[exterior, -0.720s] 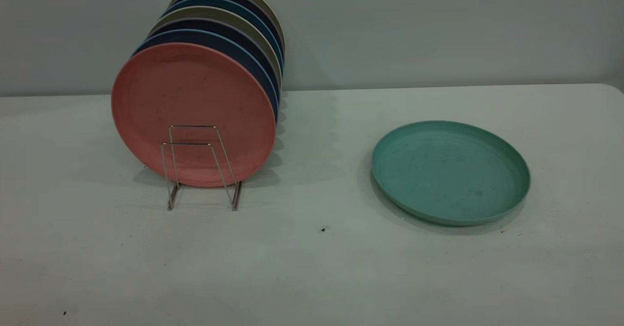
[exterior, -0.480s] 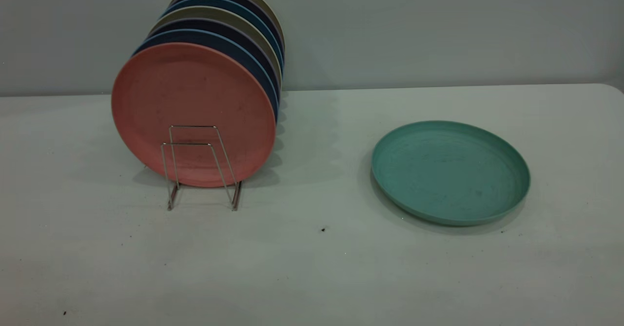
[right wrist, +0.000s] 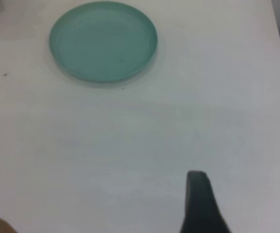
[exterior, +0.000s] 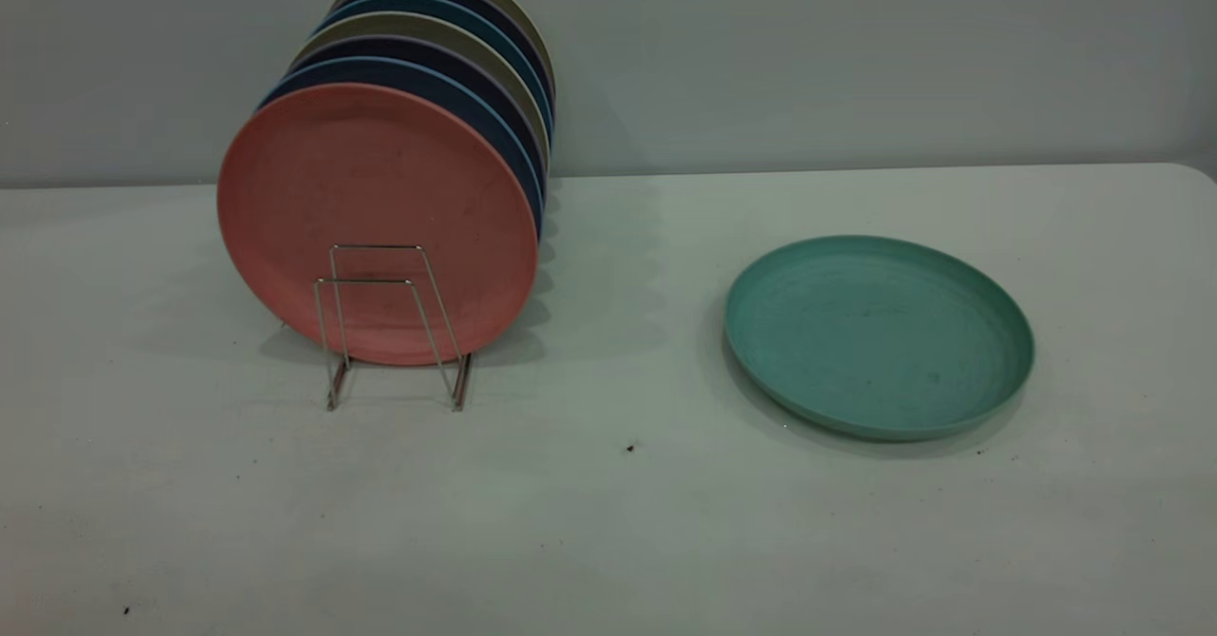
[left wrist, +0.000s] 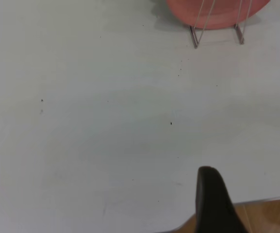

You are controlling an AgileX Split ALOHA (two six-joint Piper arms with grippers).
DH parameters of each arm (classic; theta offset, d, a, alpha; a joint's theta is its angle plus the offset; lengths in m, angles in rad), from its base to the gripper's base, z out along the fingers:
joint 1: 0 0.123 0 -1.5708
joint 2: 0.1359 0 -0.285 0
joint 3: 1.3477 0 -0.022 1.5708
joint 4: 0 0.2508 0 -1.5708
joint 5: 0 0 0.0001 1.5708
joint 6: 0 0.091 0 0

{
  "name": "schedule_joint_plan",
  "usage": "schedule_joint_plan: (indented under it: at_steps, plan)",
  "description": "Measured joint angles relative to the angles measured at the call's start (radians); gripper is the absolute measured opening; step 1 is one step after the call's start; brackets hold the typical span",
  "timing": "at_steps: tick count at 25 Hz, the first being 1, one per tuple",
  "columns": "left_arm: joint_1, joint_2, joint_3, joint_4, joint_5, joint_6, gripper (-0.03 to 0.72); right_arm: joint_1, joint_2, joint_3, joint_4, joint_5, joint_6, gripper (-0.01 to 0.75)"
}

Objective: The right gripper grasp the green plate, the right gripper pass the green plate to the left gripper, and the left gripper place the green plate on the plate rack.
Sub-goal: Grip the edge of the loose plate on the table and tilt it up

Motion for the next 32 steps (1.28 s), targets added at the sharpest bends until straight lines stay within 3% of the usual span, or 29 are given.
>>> schedule_joint_plan:
  at_steps: [27,32]
  plan:
    - [0.0,0.0,-0.009,0.004,-0.023,0.002,0.423,0.0,0.0,0.001,0.01,-0.006,0.004,0.481]
    - [0.0,0.055,-0.018,-0.013,-0.114,-0.001,0.423,0.0,0.053,-0.017,0.063,-0.133,-0.076,0.481]
